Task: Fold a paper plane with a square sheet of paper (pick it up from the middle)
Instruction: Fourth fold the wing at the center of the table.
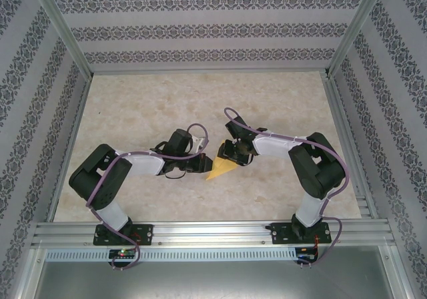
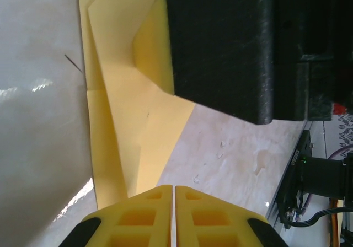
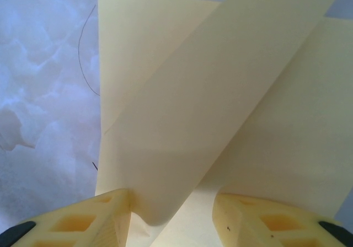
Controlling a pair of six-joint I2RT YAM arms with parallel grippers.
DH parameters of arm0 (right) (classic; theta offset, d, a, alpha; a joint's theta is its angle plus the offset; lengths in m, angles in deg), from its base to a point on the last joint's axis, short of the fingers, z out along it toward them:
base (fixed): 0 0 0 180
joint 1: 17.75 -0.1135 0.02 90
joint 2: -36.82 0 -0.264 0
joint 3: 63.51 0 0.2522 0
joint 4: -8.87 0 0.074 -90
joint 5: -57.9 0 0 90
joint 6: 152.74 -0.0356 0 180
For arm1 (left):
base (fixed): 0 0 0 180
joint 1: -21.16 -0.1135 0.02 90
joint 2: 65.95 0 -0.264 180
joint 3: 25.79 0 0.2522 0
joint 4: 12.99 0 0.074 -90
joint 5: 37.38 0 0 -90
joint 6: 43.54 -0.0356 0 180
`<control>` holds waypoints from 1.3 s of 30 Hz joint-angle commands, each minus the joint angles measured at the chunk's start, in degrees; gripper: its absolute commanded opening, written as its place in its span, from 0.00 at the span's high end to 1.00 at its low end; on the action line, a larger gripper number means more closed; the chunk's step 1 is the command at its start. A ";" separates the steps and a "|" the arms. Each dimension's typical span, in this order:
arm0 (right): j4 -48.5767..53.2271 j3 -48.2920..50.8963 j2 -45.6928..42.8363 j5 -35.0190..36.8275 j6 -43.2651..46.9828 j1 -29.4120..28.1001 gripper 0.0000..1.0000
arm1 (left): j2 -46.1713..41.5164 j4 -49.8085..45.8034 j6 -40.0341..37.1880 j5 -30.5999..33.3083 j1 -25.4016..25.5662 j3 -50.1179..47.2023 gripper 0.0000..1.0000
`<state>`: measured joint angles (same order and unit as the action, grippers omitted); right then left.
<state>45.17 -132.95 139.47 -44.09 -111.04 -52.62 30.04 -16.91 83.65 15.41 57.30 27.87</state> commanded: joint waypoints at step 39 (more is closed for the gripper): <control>7.91 4.05 11.52 4.22 -0.20 -1.49 0.51 | 1.23 -4.12 -1.48 2.23 1.75 0.14 0.94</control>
<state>46.88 -134.21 140.46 -43.74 -111.06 -52.64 32.75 -20.47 82.95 17.56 58.79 27.87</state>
